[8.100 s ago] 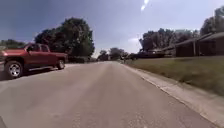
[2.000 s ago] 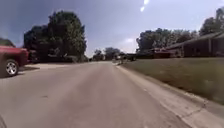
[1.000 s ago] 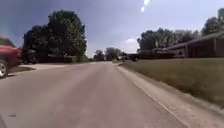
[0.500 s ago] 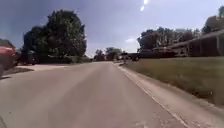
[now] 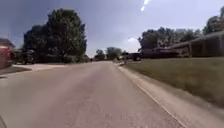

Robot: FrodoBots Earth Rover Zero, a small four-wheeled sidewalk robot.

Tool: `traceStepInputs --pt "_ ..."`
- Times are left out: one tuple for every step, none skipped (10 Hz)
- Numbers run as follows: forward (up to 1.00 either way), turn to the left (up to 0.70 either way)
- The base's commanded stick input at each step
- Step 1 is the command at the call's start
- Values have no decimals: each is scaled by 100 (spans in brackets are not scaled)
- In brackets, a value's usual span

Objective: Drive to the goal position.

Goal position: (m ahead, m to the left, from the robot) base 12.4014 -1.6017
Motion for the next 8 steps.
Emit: traceStepInputs --pt "70 0" --pt "70 0" --pt "70 0" --pt "70 0" --pt "70 0" --pt "70 0" --pt "70 0" --pt "70 0"
